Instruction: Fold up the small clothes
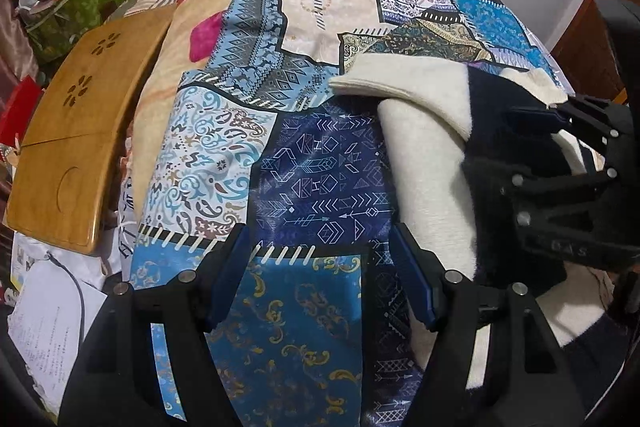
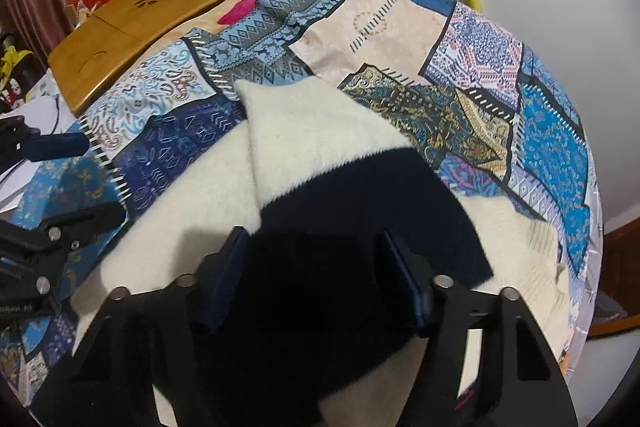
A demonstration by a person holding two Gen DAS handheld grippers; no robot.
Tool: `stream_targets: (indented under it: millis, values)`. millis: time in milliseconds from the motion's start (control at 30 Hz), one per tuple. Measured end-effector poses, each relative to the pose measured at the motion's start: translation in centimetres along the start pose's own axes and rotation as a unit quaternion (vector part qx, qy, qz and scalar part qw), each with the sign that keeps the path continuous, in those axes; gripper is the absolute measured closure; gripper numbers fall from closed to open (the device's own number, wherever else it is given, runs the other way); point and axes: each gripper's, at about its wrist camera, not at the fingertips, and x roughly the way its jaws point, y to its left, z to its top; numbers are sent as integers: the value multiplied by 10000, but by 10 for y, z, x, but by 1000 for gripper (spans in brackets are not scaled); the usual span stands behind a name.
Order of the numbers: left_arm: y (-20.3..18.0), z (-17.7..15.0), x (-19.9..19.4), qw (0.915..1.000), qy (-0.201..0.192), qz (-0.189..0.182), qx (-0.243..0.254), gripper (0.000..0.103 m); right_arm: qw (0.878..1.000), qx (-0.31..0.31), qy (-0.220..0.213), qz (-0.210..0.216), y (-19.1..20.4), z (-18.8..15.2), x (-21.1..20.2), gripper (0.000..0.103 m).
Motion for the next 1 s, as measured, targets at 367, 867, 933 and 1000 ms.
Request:
stream_targets:
  millis: [367,867,933,1000]
  values:
    - [-8,1,-11,10000,-31,53,9,33,9992,185,-336,-104,-11,1,-24,91]
    - [-55,2,-51,9993,-220,127,281,33,9884,1093,-1032,-196,-84,-53,-120,91]
    - [-65,2,-58,9989,-275,129,359,33,9873,1191,-1025,-215,-94,-67,-126,91]
    - [-74,2,-62,9986,-304,134,417,33,9862,1306,-990,-238,-105,-81,-130,91]
